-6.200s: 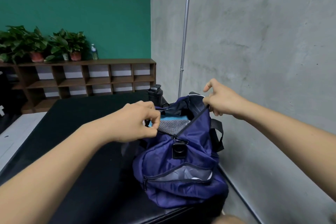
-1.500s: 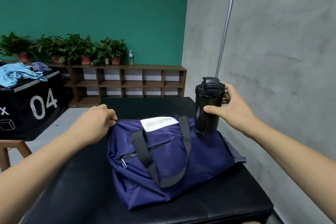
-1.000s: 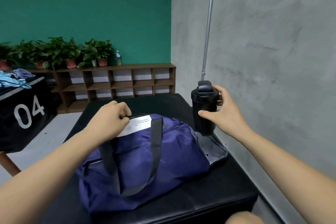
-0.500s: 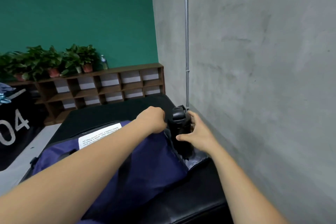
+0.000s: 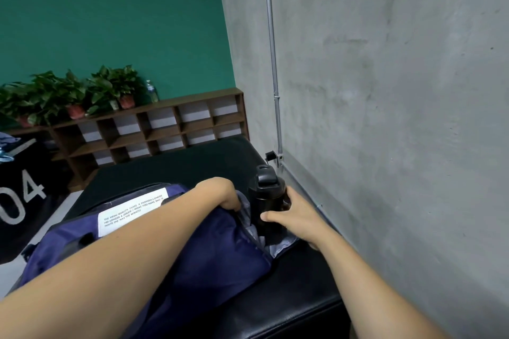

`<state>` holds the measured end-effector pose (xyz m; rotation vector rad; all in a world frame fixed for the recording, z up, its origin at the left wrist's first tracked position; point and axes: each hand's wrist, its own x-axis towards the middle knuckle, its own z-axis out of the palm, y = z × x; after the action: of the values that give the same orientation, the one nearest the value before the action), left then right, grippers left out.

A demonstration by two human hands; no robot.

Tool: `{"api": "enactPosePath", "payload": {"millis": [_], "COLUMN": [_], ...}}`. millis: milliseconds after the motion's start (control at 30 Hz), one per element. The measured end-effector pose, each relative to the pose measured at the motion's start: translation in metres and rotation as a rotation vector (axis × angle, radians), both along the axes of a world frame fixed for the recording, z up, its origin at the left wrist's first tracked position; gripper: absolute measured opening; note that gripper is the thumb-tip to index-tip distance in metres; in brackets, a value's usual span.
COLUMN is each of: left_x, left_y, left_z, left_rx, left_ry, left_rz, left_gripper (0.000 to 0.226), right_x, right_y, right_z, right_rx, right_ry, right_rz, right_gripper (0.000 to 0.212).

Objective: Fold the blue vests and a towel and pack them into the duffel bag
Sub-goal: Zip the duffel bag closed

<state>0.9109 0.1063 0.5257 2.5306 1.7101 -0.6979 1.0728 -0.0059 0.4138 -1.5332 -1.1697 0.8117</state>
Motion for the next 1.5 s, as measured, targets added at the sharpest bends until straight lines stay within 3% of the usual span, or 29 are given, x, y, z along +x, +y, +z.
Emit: {"api": "enactPosePath", "payload": {"millis": [233,467,633,733,833,1067,1233,1500], "left_x": [-0.028,-0.053,-0.066,-0.071,-0.078,-0.076,-0.074,-0.072], "left_y": [0.002,-0.013,-0.026,-0.033,-0.038,-0.053,-0.058,-0.055], "left_z": [0.015,0.061,0.075,0.080,0.085,0.085,0.089,0.084], "left_rx": [0.136,0.053,0.057,0.083,0.065,0.108,0.117,0.066], "left_ry": [-0.303,-0.611,-0.730,-0.702,-0.653,-0.514,-0.522,-0.602], "left_rz": [0.008,-0.016,-0.067,-0.143,-0.170,-0.269,-0.318,-0.292], "left_gripper": [0.038,0.034,0.039,0.041,0.040,0.039,0.039,0.048], "right_x": [-0.002,-0.018,-0.033,-0.036,-0.036,-0.054,-0.068,-0.094], "right_y": [0.005,0.008,0.001,-0.001,-0.002,-0.004,0.003,0.010], "right_z": [-0.002,0.006,0.018,0.031,0.043,0.047,0.038,0.034], "right_rx": [0.032,0.050,0.013,0.027,0.082,0.077,0.050,0.094], "right_ry": [-0.030,-0.109,-0.157,-0.191,-0.084,-0.050,-0.070,-0.170], "right_rz": [0.047,0.185,0.300,0.359,0.385,0.413,0.397,0.265], "right_gripper": [0.068,0.080,0.062,0.065,0.073,0.057,0.067,0.042]}}
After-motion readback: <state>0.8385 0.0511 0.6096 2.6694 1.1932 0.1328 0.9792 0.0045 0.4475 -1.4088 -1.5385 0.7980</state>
